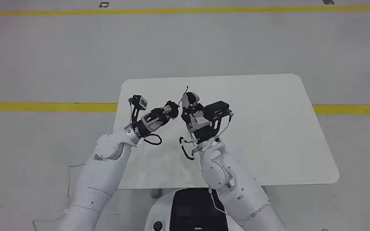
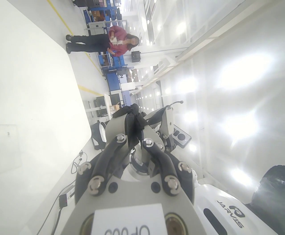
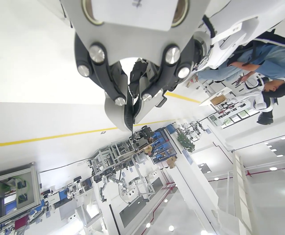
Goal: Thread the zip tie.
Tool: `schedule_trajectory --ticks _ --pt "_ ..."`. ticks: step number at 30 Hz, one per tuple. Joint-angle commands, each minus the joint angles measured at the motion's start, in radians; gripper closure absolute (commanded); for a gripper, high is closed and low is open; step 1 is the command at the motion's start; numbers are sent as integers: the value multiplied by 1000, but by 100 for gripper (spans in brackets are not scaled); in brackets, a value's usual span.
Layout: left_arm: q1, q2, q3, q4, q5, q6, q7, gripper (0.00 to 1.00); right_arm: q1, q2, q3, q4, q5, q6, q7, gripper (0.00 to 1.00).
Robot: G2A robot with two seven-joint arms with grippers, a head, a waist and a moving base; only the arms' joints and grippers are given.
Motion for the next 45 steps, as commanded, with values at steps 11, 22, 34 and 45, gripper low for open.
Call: schedule_trajectory --ticks 11,22,34,45 --pt "0 0 0 0 0 0 0 100 7 3 -2 9 -18 18 -9 100" --pt "0 0 0 0 0 0 0 100 8 8 2 14 -31 26 0 100" --pt "0 0 0 0 0 0 0 100 4 13 4 13 -29 21 11 100" --pt "0 0 0 0 0 0 0 100 1 17 2 17 -27 11 23 100"
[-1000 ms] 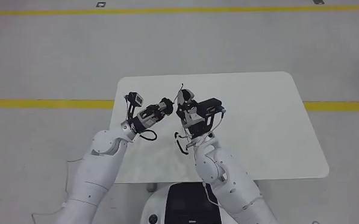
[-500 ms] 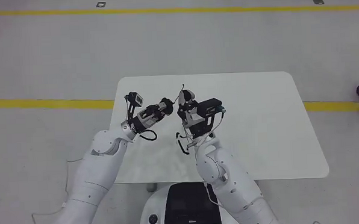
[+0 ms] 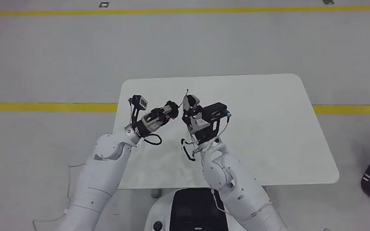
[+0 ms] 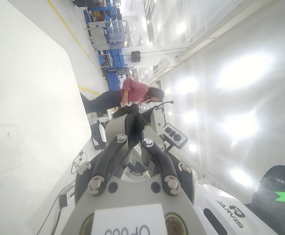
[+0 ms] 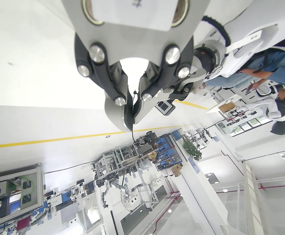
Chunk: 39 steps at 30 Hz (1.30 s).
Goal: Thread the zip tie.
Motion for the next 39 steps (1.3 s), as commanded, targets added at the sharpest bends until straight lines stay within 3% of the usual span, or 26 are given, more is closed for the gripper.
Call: schedule_trajectory --ticks 1,26,39 --pt "0 0 0 0 0 0 0 100 0 1 0 -1 -1 2 -1 100" --pt "0 0 0 0 0 0 0 100 -1 5 -23 22 -24 26 -11 100" --pt "0 0 0 0 0 0 0 100 -2 4 -29 16 19 13 -38 100"
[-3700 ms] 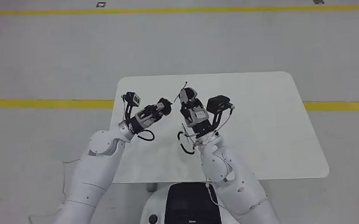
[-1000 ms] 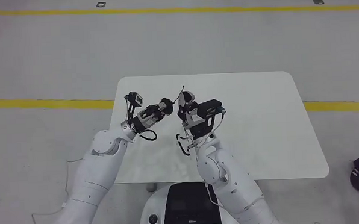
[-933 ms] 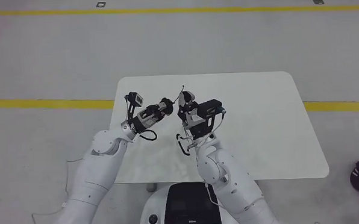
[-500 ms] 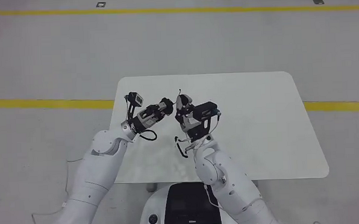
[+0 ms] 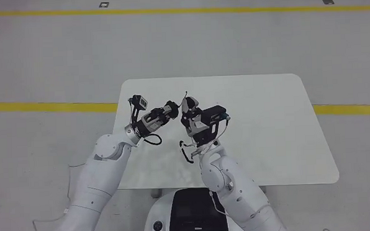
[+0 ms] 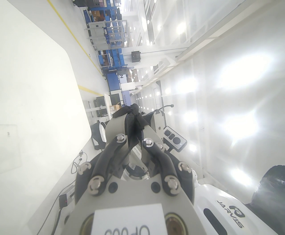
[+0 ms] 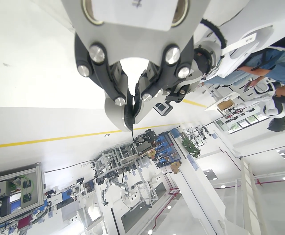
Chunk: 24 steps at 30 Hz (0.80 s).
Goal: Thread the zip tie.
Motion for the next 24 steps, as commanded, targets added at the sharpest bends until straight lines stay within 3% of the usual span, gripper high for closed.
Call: schedule_trajectory --ticks 1,24 --pt "0 0 0 0 0 0 0 100 1 0 -3 3 1 2 3 100" --pt "0 0 0 0 0 0 0 100 11 0 -18 11 43 -26 7 100"
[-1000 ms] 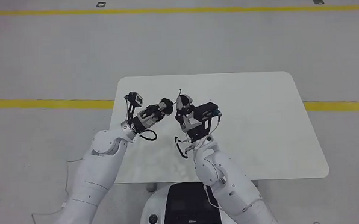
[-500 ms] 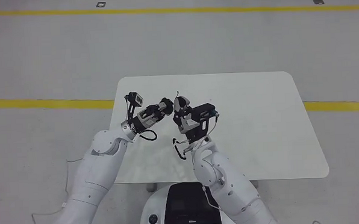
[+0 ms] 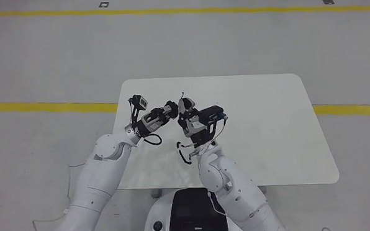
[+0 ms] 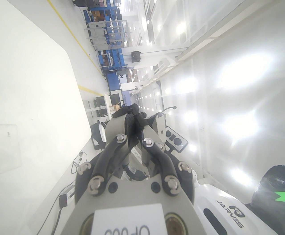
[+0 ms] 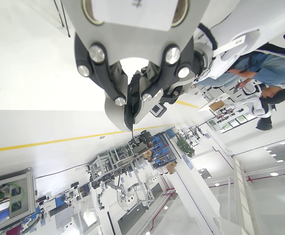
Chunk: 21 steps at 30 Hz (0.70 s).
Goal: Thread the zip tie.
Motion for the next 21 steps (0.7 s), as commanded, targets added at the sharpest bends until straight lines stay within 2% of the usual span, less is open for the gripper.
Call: schedule_trajectory --ticks 1,18,19,20,21 --pt "0 0 0 0 0 0 0 100 0 1 -1 3 0 -7 10 100" --pt "0 0 0 0 0 0 0 100 -4 6 14 -14 0 8 18 100" --pt "0 0 0 0 0 0 0 100 -5 7 16 -16 -2 7 18 72" --pt "0 0 0 0 0 0 0 100 -6 8 19 -19 -2 5 19 58" --pt "0 0 0 0 0 0 0 100 -7 9 21 -21 -4 3 20 52"
